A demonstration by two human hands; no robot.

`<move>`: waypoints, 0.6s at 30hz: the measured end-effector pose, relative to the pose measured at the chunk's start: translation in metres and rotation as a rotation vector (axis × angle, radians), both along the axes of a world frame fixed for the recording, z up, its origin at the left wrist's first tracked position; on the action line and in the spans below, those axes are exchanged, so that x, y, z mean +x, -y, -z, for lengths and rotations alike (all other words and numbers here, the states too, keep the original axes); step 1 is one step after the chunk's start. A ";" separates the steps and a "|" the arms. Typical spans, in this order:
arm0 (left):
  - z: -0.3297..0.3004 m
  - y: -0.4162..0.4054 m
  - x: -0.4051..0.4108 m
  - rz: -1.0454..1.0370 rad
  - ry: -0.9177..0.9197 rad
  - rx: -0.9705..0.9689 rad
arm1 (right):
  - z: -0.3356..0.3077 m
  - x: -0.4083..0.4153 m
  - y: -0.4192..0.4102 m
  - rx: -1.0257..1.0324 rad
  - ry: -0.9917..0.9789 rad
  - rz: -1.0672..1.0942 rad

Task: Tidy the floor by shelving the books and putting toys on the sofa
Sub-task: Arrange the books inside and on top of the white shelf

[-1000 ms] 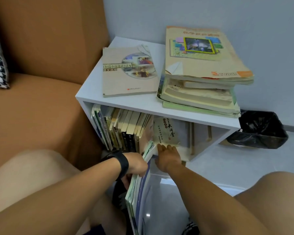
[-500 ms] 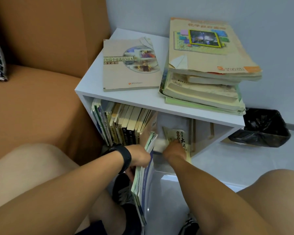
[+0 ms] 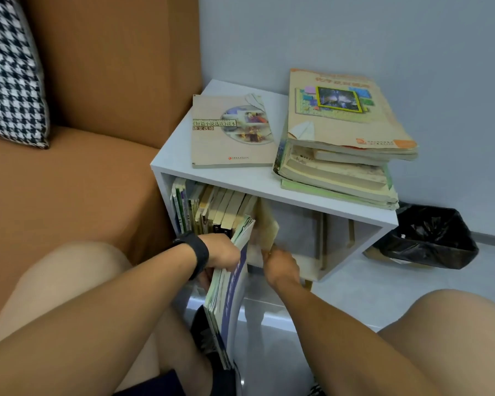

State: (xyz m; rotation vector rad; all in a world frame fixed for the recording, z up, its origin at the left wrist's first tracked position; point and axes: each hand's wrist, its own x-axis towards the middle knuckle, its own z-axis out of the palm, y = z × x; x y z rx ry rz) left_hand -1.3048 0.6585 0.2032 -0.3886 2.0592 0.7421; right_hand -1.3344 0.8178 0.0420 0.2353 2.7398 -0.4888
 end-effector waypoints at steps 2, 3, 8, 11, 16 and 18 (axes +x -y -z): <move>-0.015 0.010 0.001 0.060 -0.030 -0.045 | 0.002 0.002 0.009 0.046 0.063 -0.135; -0.022 0.016 0.003 0.081 -0.037 -0.056 | 0.003 0.003 0.013 0.051 0.088 -0.185; -0.036 0.043 0.007 0.131 -0.065 -0.112 | 0.002 -0.009 0.031 -0.630 0.208 -0.036; -0.033 0.045 0.005 0.213 -0.145 -0.183 | -0.023 -0.027 0.046 -0.918 0.203 0.249; -0.042 0.044 -0.002 0.374 -0.160 -0.221 | -0.058 -0.054 0.057 -1.121 0.265 0.441; -0.047 0.047 -0.004 0.424 -0.173 -0.245 | -0.067 -0.062 0.067 -1.056 0.289 0.367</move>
